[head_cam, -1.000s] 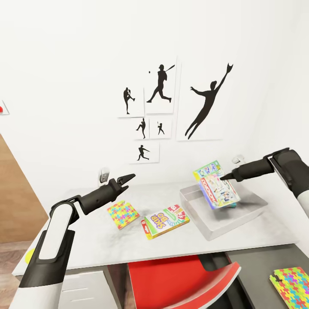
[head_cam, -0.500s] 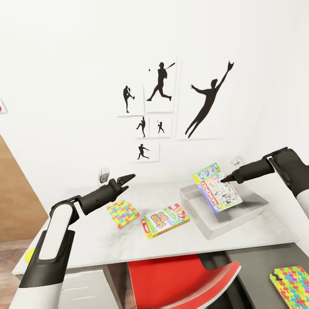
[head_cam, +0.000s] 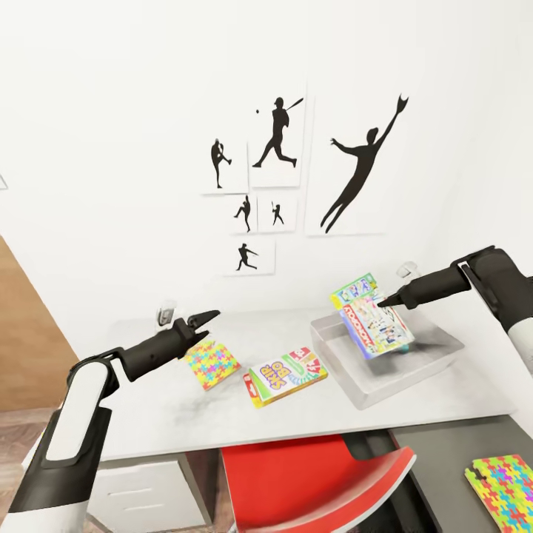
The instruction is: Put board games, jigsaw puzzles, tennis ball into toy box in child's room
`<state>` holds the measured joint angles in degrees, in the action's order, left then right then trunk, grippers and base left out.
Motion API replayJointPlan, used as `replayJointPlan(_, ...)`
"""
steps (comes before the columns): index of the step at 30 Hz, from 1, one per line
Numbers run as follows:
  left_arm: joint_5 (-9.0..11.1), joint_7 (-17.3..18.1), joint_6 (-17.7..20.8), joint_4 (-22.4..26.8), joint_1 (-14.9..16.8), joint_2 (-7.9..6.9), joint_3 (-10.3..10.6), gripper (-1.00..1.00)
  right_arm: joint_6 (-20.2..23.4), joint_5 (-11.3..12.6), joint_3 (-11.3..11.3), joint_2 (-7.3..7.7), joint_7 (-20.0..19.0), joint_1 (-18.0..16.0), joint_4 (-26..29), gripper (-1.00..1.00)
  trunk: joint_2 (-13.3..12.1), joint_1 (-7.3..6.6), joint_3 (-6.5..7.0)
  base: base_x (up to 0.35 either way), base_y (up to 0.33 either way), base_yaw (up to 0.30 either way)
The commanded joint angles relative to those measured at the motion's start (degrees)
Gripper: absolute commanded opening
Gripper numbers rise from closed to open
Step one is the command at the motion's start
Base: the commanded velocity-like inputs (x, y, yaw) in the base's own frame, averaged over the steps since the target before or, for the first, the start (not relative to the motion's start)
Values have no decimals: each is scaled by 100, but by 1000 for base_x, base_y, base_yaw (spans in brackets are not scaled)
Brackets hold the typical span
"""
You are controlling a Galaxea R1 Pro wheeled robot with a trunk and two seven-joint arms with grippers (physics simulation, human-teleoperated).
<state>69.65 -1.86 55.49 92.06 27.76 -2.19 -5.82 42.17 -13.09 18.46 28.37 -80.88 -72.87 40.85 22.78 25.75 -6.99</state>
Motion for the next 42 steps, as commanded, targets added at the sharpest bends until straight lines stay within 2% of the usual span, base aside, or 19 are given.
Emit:
replayJointPlan(1, 30, -20, 28, 4, 6, -1, -8, 100, 51, -28, 11, 3, -31, -8, 5, -100, 14, 3, -23, 0, 0, 0)
replayJointPlan(4, 424, -57, 103, 4, 107, -120, -160, 100, 57, -32, 14, -82, -36, -68, -14, -100, 14, 3, -51, 0, 0, 0)
replayJointPlan(5, 424, -57, 103, 4, 107, -120, -160, 100, 57, -32, 14, -82, -36, -68, -14, -100, 14, 3, -60, 0, 0, 0)
replayJointPlan(8, 782, -109, 149, 5, 273, -187, -223, 100, 60, -34, 16, -135, -39, -99, -23, -100, 14, 3, -88, 0, 0, 0)
replayJointPlan(9, 782, -109, 149, 5, 273, -187, -223, 100, 60, -34, 16, -135, -39, -99, -23, -100, 14, 3, -97, 0, 0, 0)
replayJointPlan(12, 1001, -176, 181, 5, 444, -206, -248, 100, 62, -35, 16, -163, -41, -117, -28, -100, 14, 3, -125, 0, 0, 0)
replayJointPlan(21, 1316, -467, 209, 5, 746, -190, -256, 100, 65, -30, 17, -176, -42, -135, -28, -100, 14, 3, -209, 0, 0, 0)
replayJointPlan(25, 1424, -576, 212, 5, 782, -190, -258, 100, 64, -29, 17, -175, -45, -136, -27, -100, 14, 3, -246, 0, 0, 0)
replayJointPlan(29, 1631, -712, 215, 5, 827, -192, -260, 100, 62, -26, 17, -164, -49, -138, -15, -100, 14, 3, -284, 0, 0, 0)
replayJointPlan(42, 1788, -796, 216, 5, 952, -188, -262, 100, 62, -19, 17, -129, -51, -139, 26, -100, 14, 3, -405, 0, 0, 0)
